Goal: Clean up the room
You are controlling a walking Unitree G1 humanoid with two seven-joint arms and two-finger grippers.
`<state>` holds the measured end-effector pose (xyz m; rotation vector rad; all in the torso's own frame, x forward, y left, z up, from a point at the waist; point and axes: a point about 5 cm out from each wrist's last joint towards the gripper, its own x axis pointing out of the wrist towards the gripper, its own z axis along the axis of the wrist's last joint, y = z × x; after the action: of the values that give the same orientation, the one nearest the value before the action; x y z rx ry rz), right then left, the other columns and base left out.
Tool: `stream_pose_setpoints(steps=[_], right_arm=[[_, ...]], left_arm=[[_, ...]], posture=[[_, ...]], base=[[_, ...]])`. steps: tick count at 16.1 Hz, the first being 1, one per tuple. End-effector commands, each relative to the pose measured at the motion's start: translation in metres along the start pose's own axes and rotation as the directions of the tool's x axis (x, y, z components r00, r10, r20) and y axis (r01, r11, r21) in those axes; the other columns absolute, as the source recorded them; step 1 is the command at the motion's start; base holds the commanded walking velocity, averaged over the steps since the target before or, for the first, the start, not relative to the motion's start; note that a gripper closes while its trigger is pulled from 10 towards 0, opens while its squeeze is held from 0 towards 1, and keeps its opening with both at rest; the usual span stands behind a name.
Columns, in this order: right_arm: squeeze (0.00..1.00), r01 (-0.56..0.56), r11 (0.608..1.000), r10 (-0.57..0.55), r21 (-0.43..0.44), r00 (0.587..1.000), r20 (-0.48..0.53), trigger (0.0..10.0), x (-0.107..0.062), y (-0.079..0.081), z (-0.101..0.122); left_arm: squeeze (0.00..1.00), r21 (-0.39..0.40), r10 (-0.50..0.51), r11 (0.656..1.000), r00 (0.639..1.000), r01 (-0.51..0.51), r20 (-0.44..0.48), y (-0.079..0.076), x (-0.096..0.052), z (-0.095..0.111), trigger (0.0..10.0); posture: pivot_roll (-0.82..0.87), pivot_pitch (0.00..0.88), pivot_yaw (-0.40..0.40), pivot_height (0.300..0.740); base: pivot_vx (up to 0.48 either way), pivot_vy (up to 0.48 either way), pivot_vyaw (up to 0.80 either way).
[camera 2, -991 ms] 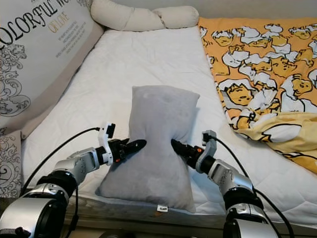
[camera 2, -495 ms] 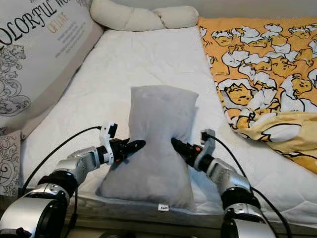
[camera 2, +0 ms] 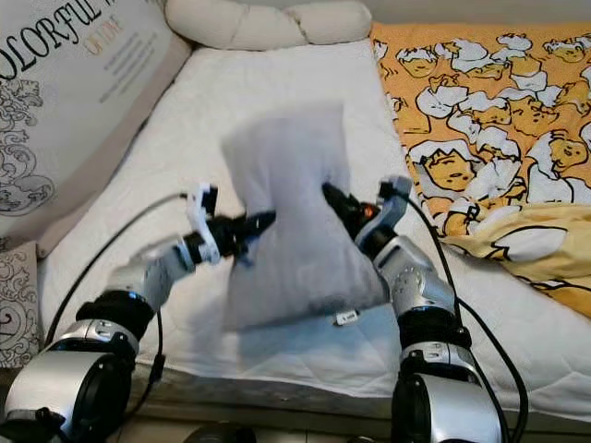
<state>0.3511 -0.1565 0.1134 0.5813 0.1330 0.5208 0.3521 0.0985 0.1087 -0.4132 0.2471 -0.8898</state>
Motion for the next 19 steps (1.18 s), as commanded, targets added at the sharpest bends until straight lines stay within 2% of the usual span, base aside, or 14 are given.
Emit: stream_pose_setpoints(steps=[1, 5, 6, 8, 9, 10, 11, 12, 13, 14, 15, 16, 19], right_arm=[[0.0, -0.046, 0.999, 0.047, -0.023, 0.998, 0.037, 0.0, 0.009, 0.018, 0.003], [0.0, -0.048, 0.998, 0.052, -0.047, 0.993, 0.101, 0.0, -0.002, 0.024, 0.003], [0.0, -0.047, 0.997, 0.053, -0.055, 0.993, 0.103, 0.0, -0.004, 0.025, 0.001], [0.0, -0.048, 0.996, 0.057, -0.079, 0.99, 0.128, 0.0, -0.01, 0.027, -0.001], [0.0, -0.019, 0.998, 0.028, -0.061, 0.99, 0.14, 0.0, -0.014, 0.026, -0.003], [0.0, 0.003, 0.999, 0.005, -0.053, 0.99, 0.141, 0.0, -0.017, 0.025, -0.004], [0.0, 0.013, 0.999, -0.008, -0.052, 0.995, 0.104, 0.0, -0.019, 0.024, -0.01], [0.0, 0.016, 0.999, -0.012, -0.048, 0.996, 0.086, 0.0, -0.021, 0.025, -0.012], [0.0, 0.029, 0.997, -0.023, -0.075, 0.997, 0.078, 0.0, -0.023, 0.025, -0.018], [0.0, 0.042, 0.995, -0.036, -0.085, 0.996, 0.076, 0.0, -0.024, 0.025, -0.019], [0.0, 0.081, 0.988, -0.072, -0.133, 0.995, 0.074, 9.1, -0.025, 0.025, -0.02], [0.0, 0.105, 0.983, -0.095, -0.149, 0.993, 0.071, 10.0, -0.025, 0.024, -0.021], [0.0, 0.126, 0.98, -0.118, -0.154, 0.991, 0.057, 10.0, -0.023, 0.026, -0.023]], left_arm=[[0.0, 0.041, -0.089, 0.995, 0.992, 0.086, 0.085, -0.017, 0.013, 0.023, 0.0], [0.0, 0.041, -0.104, 0.994, 0.965, 0.097, 0.241, -0.029, 0.011, 0.053, 0.0], [0.0, 0.045, -0.097, 0.995, 0.964, 0.089, 0.248, -0.029, 0.009, 0.054, 0.0], [0.0, 0.016, -0.012, 1.0, 0.971, 0.008, 0.241, -0.025, 0.004, 0.046, 0.0], [0.0, 0.061, 0.051, 0.996, 0.978, -0.065, 0.202, -0.024, 0.001, 0.037, 0.0], [0.0, 0.144, 0.101, 0.981, 0.978, -0.128, 0.181, -0.026, 0.0, 0.033, 0.0], [0.0, 0.217, 0.148, 0.959, 0.974, -0.184, 0.174, -0.026, 0.0, 0.033, 7.6], [0.0, 0.251, 0.167, 0.945, 0.971, -0.208, 0.173, -0.026, 0.0, 0.034, 7.6], [0.0, 0.304, 0.244, 0.907, 0.952, -0.292, 0.186, -0.021, -0.001, 0.035, 10.0], [0.0, 0.315, 0.248, 0.901, 0.949, -0.3, 0.194, -0.022, -0.001, 0.036, 10.0], [0.0, 0.342, 0.271, 0.88, 0.94, -0.33, 0.21, -0.022, -0.003, 0.035, 10.0], [0.0, 0.359, 0.284, 0.87, 0.938, -0.339, 0.198, -0.023, -0.004, 0.032, 10.0], [0.0, 0.45, 0.333, 0.815, 0.93, -0.365, 0.152, -0.017, -0.007, 0.027, 10.0]], posture=[[-0.03, 0.0, 0.135, 0.74], [-0.05, 0.0, 0.152, 0.74], [-0.05, 0.0, 0.152, 0.74], [-0.06, 0.0, 0.15, 0.74], [-0.06, 0.0, 0.153, 0.74], [-0.06, 0.0, 0.151, 0.74], [-0.07, 0.0, 0.146, 0.74], [-0.07, 0.0, 0.146, 0.74], [-0.07, 0.0, 0.143, 0.74], [-0.07, 0.0, 0.144, 0.74], [-0.07, 0.0, 0.147, 0.74], [-0.07, 0.0, 0.148, 0.74], [-0.07, 0.0, 0.152, 0.74]], base=[[0.0, 0.0, 0.0], [0.0, 0.0, 0.0], [0.0, 0.0, 0.0], [0.0, 0.0, 0.0], [0.0, 0.0, 0.0], [0.0, 0.0, 0.0], [0.0, 0.0, 0.0], [0.0, 0.0, 0.0], [0.0, 0.0, 0.0], [0.0, 0.0, 0.0], [0.0, 0.0, 0.0], [0.0, 0.0, 0.0], [0.0, 0.188, 0.0]])
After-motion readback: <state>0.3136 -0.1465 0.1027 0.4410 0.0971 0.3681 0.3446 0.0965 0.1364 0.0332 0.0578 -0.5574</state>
